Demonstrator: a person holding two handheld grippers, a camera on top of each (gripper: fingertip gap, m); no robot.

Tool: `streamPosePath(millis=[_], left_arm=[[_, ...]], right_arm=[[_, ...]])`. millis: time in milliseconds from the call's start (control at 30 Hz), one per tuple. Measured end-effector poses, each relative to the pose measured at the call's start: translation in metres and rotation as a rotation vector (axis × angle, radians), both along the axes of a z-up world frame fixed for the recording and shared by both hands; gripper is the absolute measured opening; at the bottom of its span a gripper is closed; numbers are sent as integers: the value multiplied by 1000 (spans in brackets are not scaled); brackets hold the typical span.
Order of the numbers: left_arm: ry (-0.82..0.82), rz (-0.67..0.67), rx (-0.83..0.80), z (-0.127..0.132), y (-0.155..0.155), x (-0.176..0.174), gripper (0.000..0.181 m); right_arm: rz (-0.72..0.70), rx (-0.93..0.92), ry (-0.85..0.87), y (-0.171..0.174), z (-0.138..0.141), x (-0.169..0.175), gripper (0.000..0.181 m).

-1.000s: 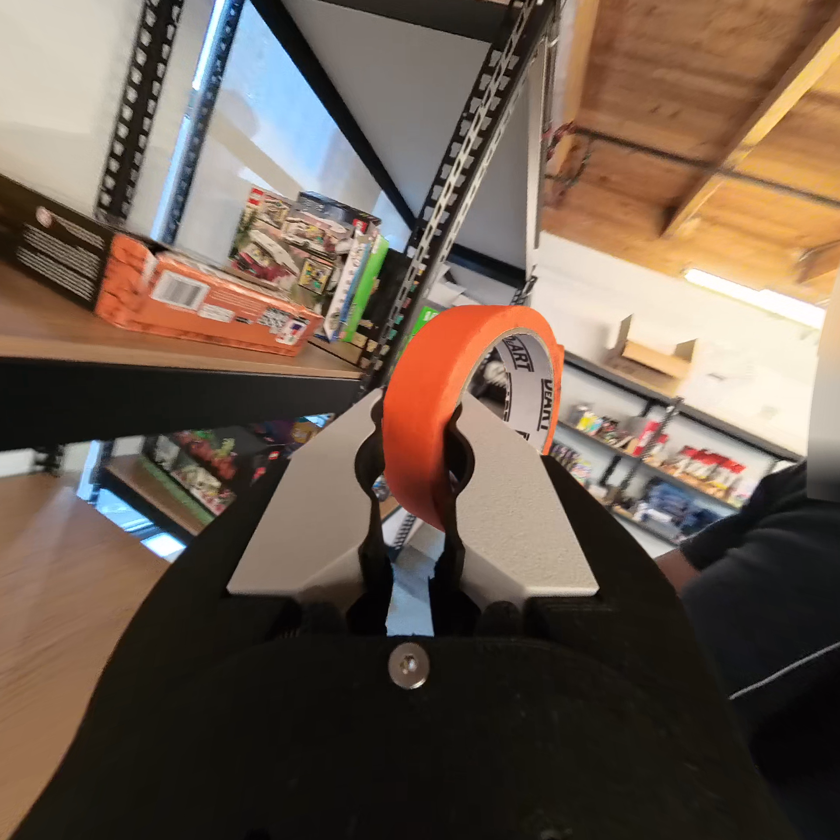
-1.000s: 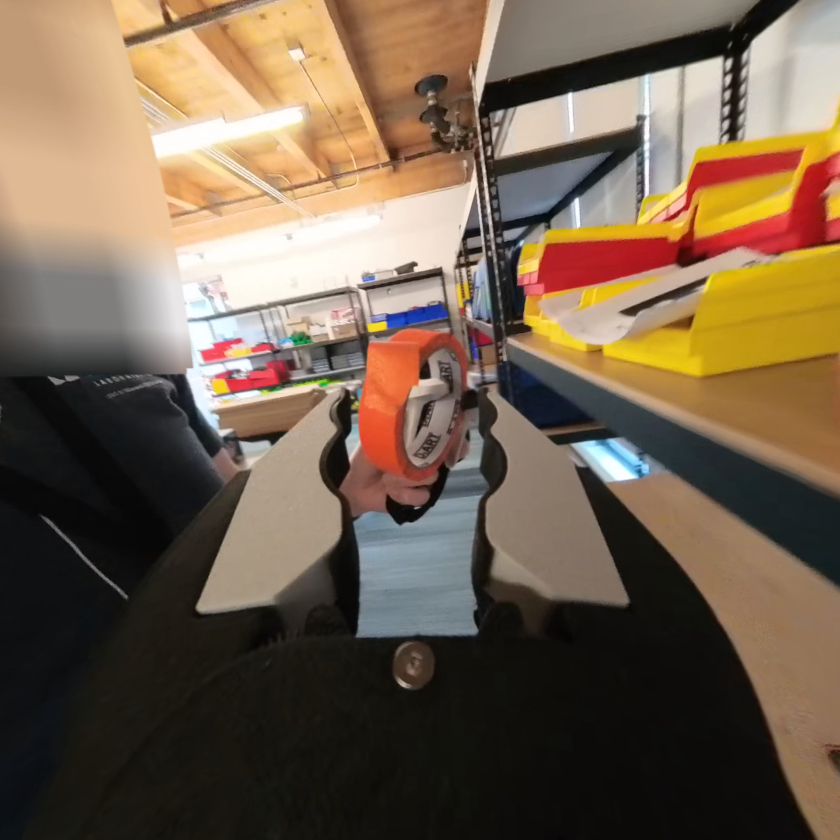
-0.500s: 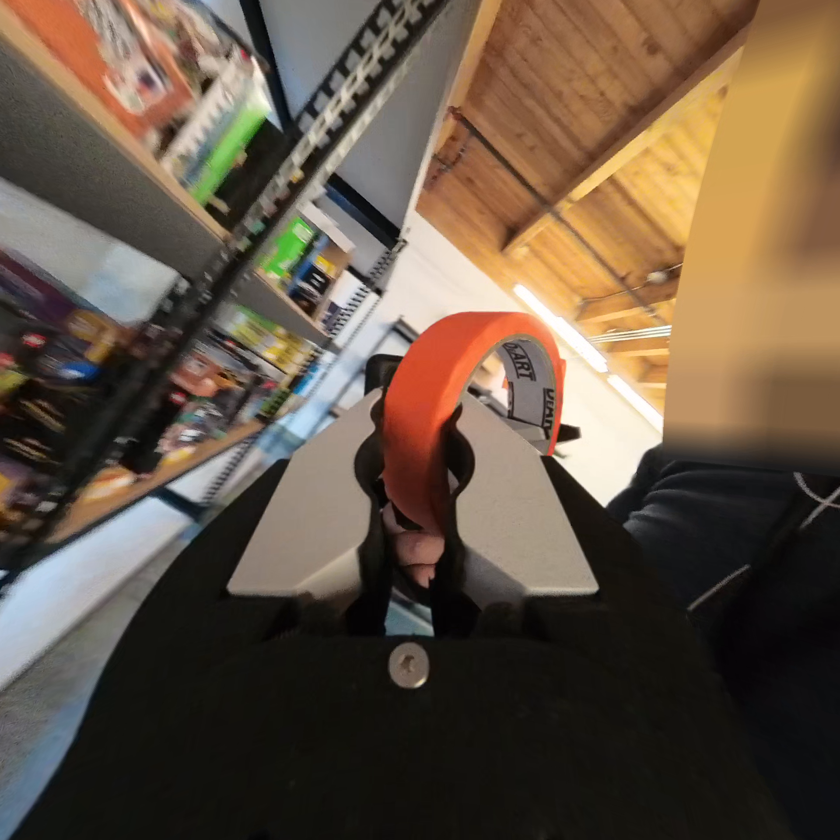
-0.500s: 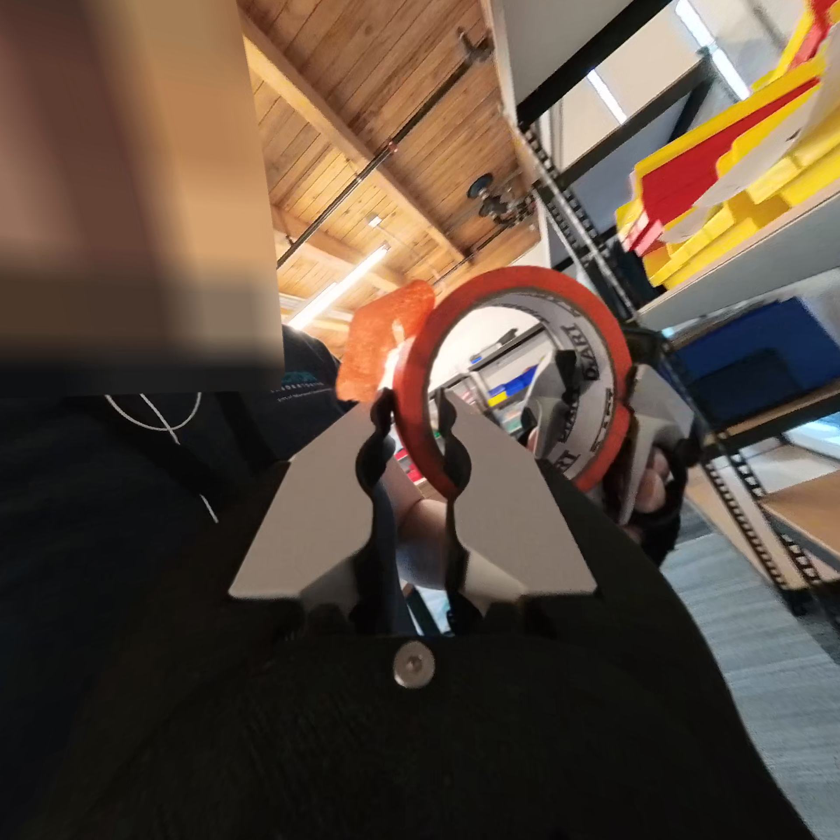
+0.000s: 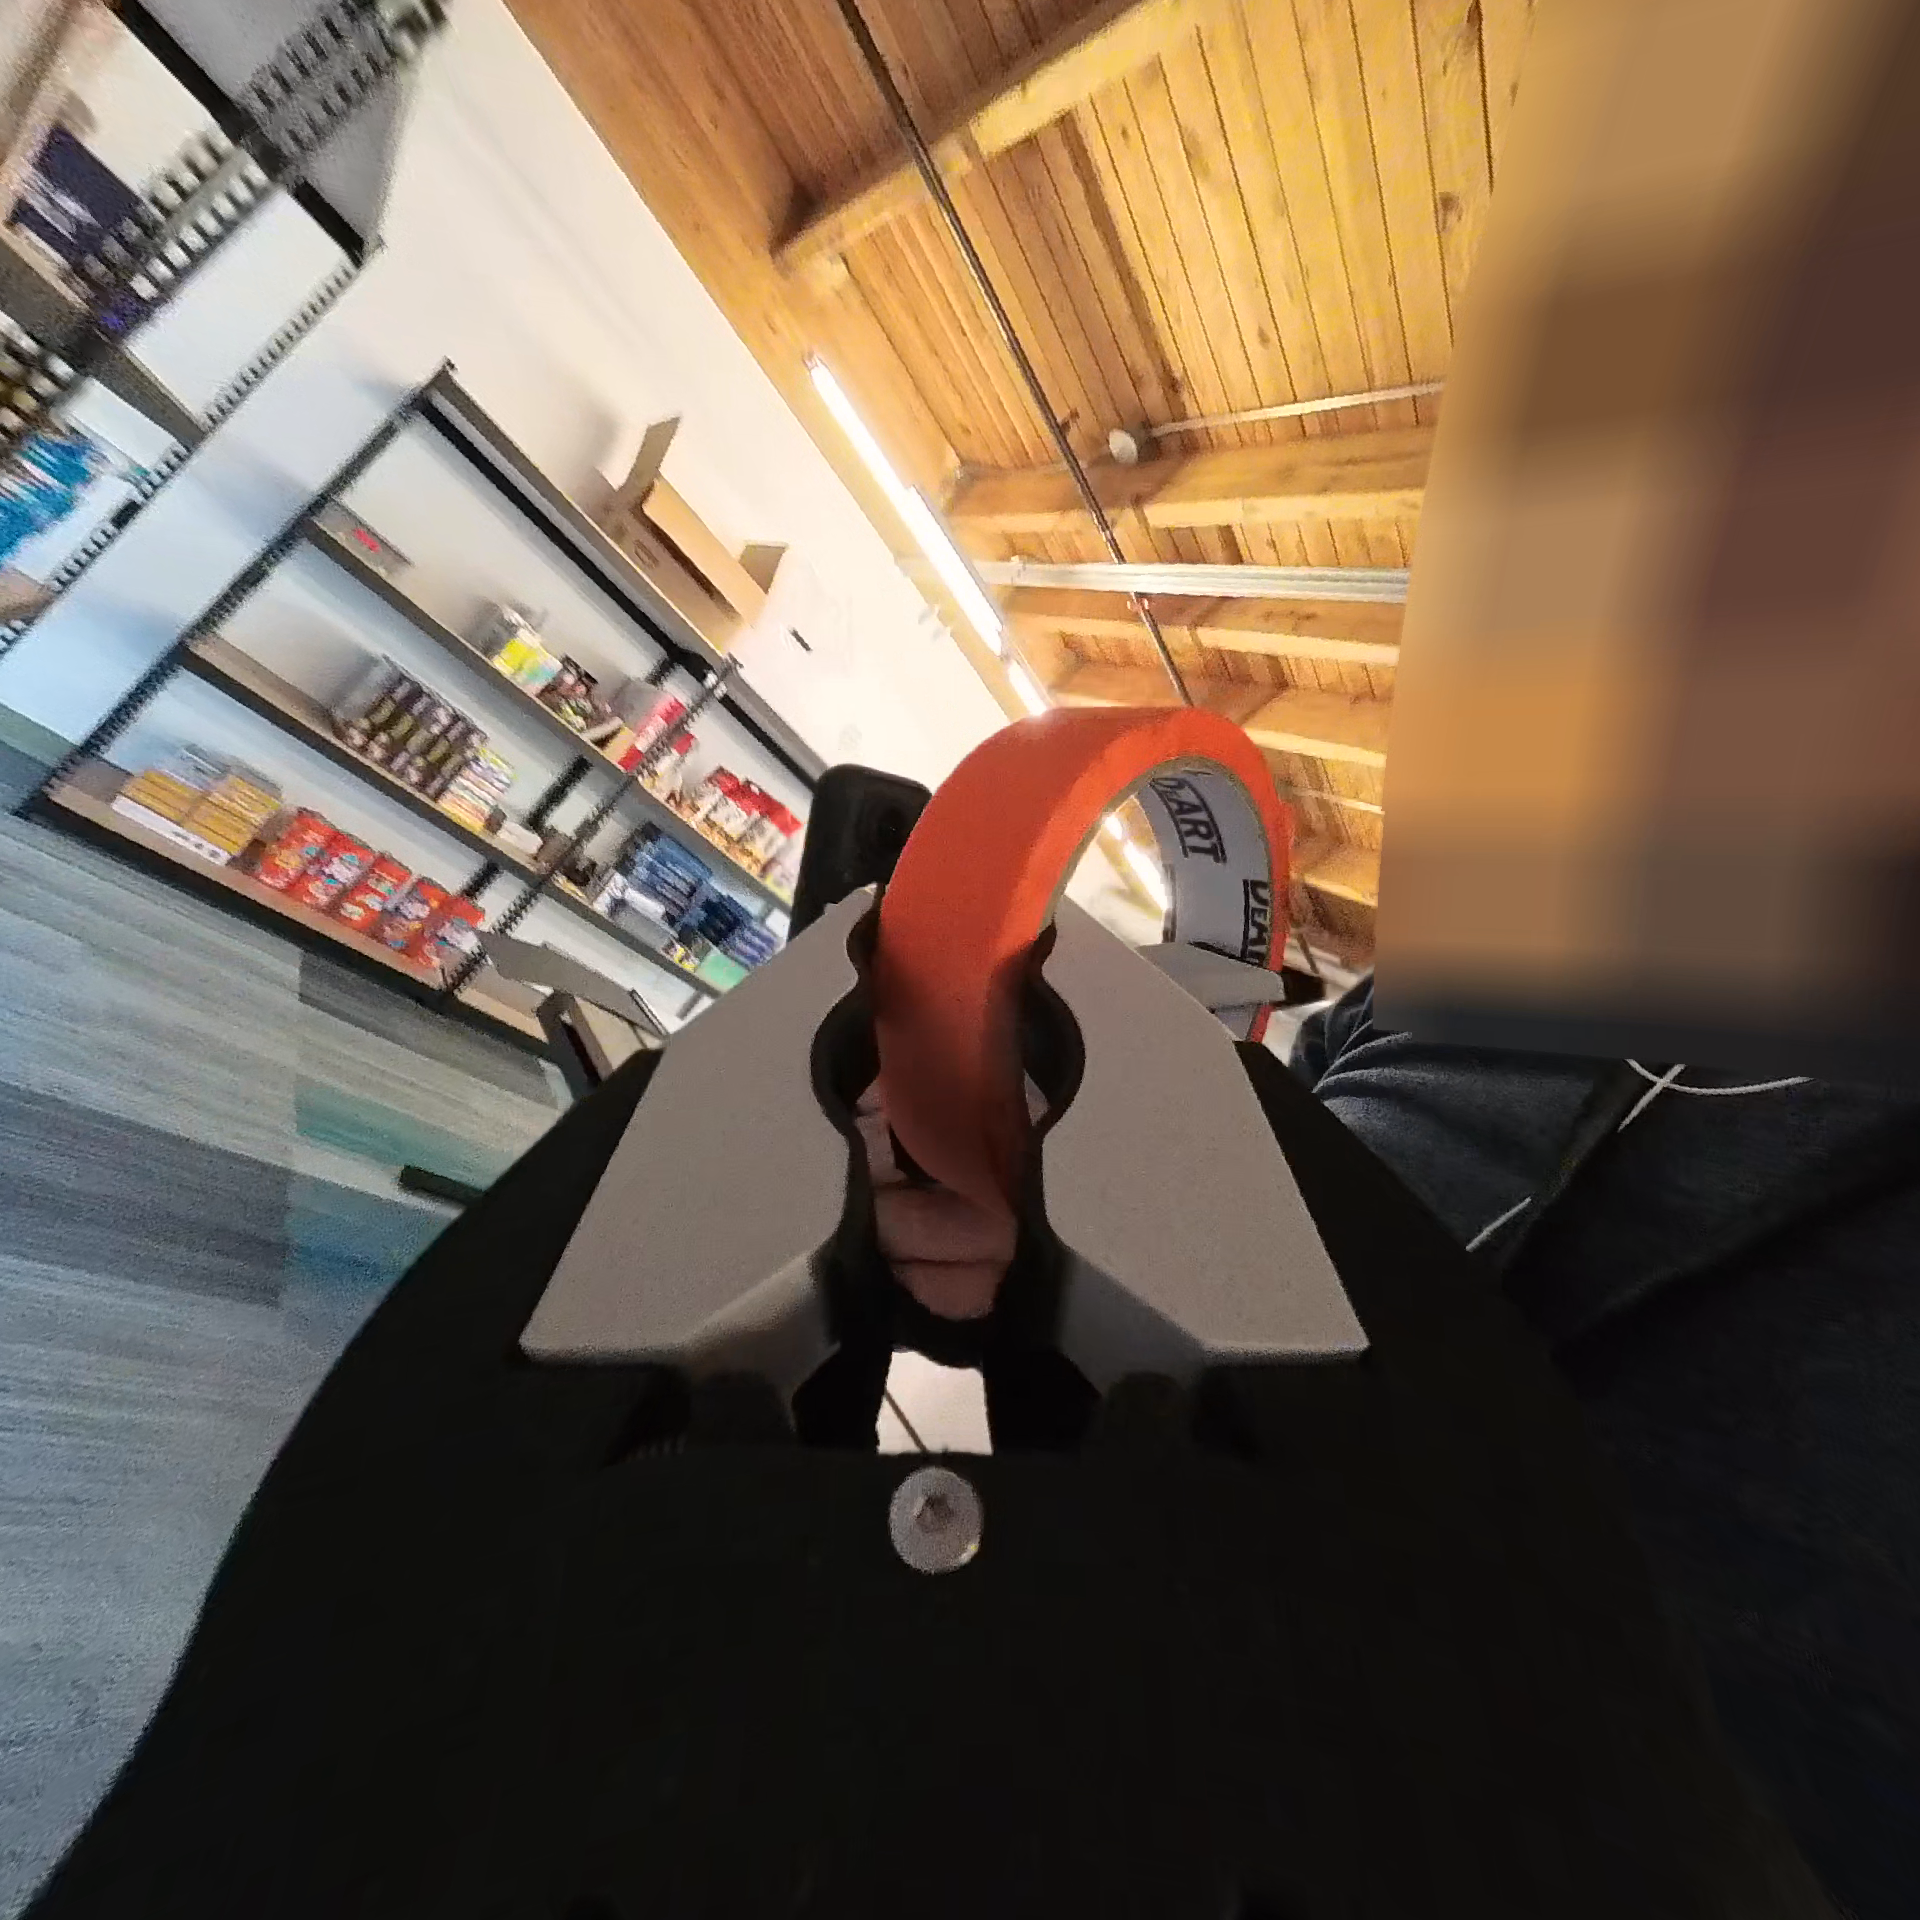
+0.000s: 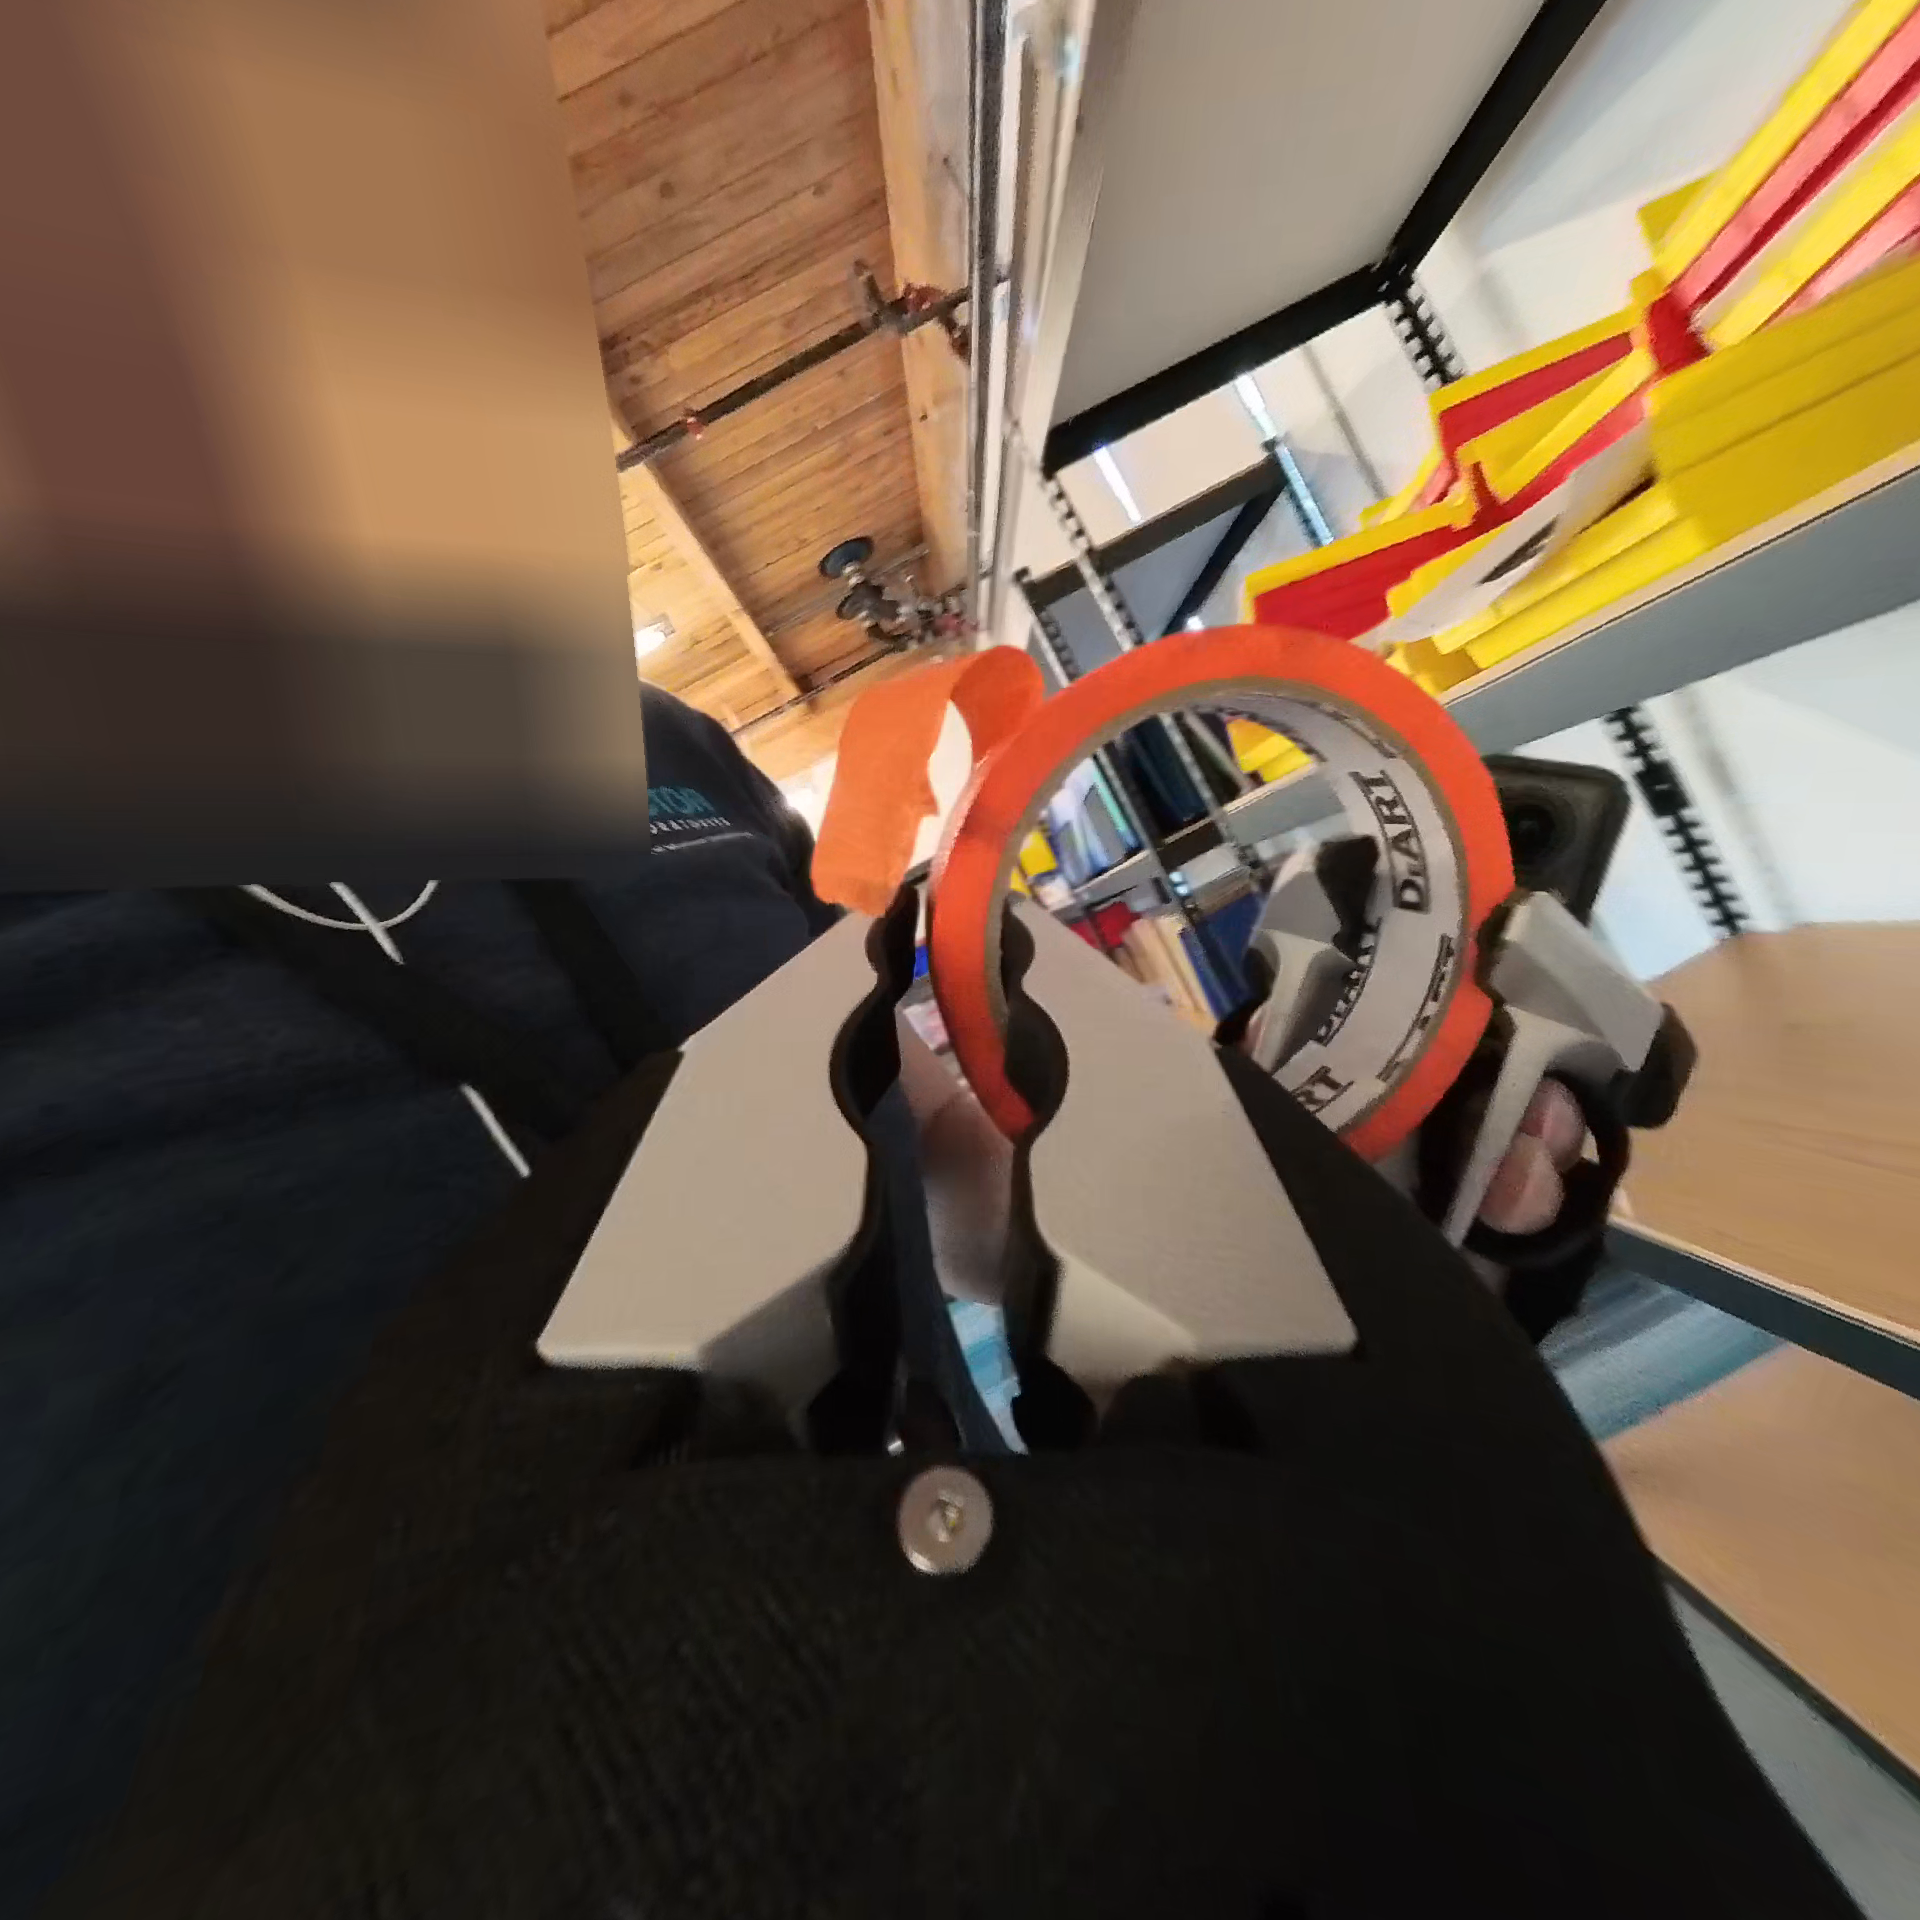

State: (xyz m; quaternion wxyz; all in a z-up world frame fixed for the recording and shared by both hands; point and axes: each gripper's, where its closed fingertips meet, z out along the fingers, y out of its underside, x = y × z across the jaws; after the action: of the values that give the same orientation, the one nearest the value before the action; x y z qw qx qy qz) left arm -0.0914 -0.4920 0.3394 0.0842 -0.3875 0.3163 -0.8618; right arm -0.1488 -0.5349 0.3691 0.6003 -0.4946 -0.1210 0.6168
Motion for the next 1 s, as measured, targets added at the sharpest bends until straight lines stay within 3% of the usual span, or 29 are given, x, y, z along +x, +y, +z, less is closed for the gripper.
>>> streamPosePath(millis=[267, 367, 467, 600, 700, 1000], left_arm=[[71, -343, -44, -20, -209, 103, 21], [71, -425, -10, -20, -264, 139, 21], [63, -475, -38, -16, -290, 170, 22], [65, -491, -57, -18, -294, 204, 27], [47, -478, -43, -20, -282, 227, 28], [1, -375, -9, -19, -188, 317, 32]], right_arm=[[-241, -22, -23, -187, -17, 90, 8], [-336, -26, -31, -233, -16, 123, 8], [-391, -28, -59, -255, -16, 152, 8], [-419, -55, -87, -257, -19, 188, 8], [-388, -62, -91, -245, -21, 210, 8], [-217, -98, -103, -166, -23, 302, 8]])
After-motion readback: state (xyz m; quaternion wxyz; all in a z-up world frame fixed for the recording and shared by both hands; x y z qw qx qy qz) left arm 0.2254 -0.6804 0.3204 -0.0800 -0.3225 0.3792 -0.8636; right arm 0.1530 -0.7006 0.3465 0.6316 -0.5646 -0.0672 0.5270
